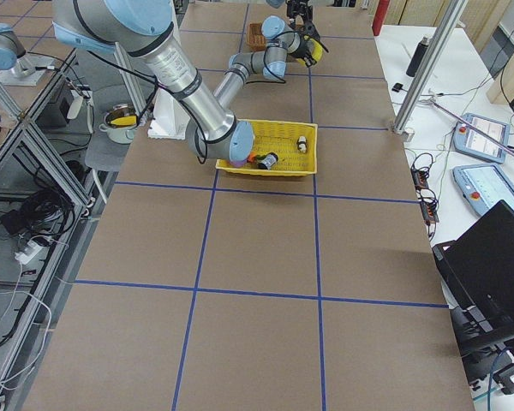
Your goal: Move tape to another basket
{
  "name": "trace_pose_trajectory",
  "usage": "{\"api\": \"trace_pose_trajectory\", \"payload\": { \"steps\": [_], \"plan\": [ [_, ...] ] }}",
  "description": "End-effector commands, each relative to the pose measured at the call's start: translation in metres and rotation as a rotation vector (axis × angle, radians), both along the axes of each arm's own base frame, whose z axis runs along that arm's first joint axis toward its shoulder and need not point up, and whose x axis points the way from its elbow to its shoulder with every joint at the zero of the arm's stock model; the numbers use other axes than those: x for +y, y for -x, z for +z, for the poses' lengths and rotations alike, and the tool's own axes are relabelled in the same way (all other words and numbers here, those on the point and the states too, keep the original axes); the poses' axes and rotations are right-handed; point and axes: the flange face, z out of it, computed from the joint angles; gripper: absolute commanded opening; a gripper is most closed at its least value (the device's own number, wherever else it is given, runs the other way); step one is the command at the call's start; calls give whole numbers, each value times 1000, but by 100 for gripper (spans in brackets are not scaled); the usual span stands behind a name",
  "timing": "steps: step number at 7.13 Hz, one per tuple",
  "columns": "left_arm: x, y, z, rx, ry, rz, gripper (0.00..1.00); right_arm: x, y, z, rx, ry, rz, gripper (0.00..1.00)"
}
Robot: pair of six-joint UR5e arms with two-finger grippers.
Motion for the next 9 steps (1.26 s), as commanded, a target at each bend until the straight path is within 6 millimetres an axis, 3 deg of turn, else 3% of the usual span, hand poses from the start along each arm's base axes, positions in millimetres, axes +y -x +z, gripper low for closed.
{"api": "trace_pose_trajectory", "payload": {
  "steps": [1,9],
  "plan": [
    [-2,-1,2,-3,9,-2,99,21,2,5,-23,-14,-16,0],
    [3,-19,1,-3,11,32,99,30,-1,-7,-66,-37,1,0]
  ]
}}
